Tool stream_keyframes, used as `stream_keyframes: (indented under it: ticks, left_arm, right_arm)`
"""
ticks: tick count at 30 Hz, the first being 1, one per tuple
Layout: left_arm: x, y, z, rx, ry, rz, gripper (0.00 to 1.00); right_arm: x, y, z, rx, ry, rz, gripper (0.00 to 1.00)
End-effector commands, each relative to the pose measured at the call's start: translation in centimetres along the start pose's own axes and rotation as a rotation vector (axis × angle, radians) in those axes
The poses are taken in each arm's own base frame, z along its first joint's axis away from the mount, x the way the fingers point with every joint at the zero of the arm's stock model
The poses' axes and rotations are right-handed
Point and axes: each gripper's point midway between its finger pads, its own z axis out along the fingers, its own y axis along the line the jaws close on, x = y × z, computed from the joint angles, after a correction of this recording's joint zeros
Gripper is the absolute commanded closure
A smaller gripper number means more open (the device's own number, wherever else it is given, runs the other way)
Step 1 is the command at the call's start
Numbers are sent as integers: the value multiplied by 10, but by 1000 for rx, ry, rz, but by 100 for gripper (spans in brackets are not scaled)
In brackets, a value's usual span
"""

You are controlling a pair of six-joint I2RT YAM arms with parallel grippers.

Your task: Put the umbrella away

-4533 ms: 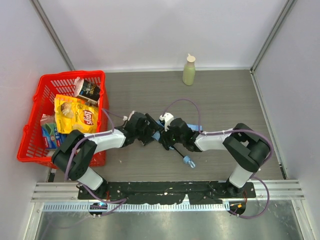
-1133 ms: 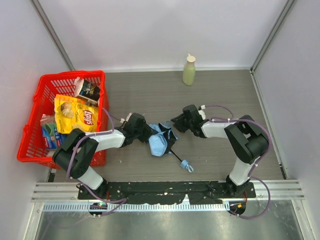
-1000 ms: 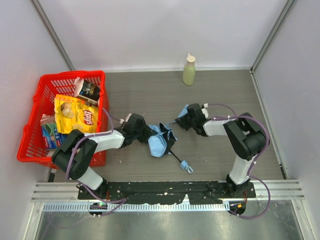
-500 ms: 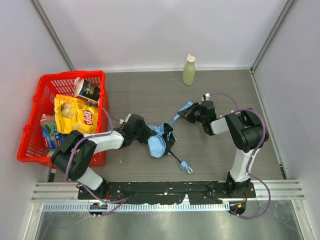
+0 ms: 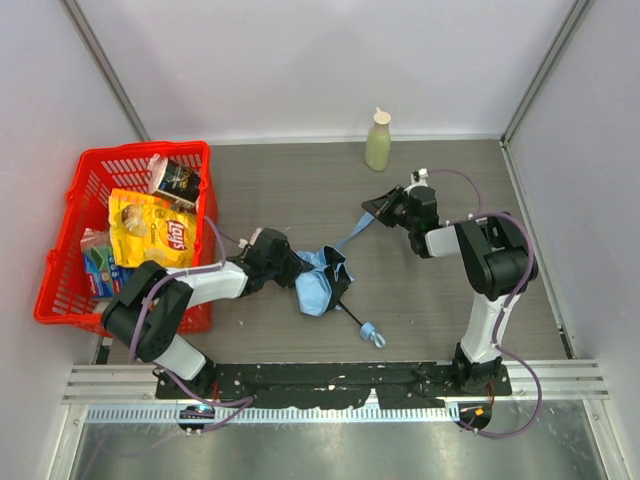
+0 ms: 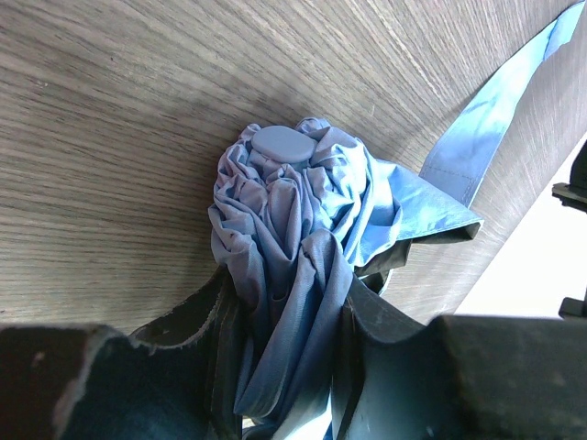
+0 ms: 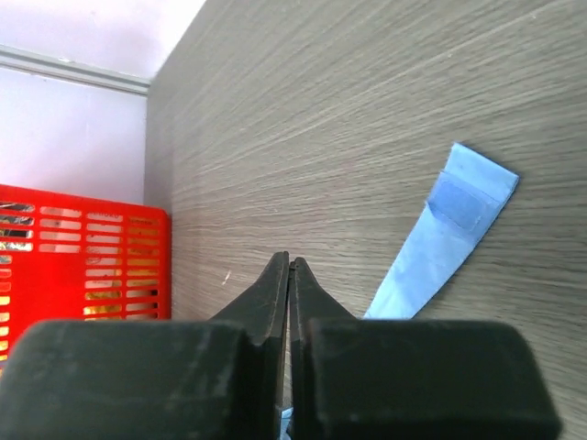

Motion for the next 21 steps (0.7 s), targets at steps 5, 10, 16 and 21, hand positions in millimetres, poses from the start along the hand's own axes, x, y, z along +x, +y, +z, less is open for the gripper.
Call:
stream_keyframes:
  ticks: [5,10,16,21]
  left_arm:
    - [4,105,-8,-374,0,77,100]
    - [4,107,-8,-375,2,77,100]
    - [9,113,-8,-382,17,62,100]
    - [6,108,-8,-379,9,59,100]
  right_arm:
    - [33,20,-17,225,264,-233,49]
    - [81,62,-43,177,426,-594,38]
    - [103,71,-35,98,593,-763,41]
    - [120,54,-35,278,630,-909,38]
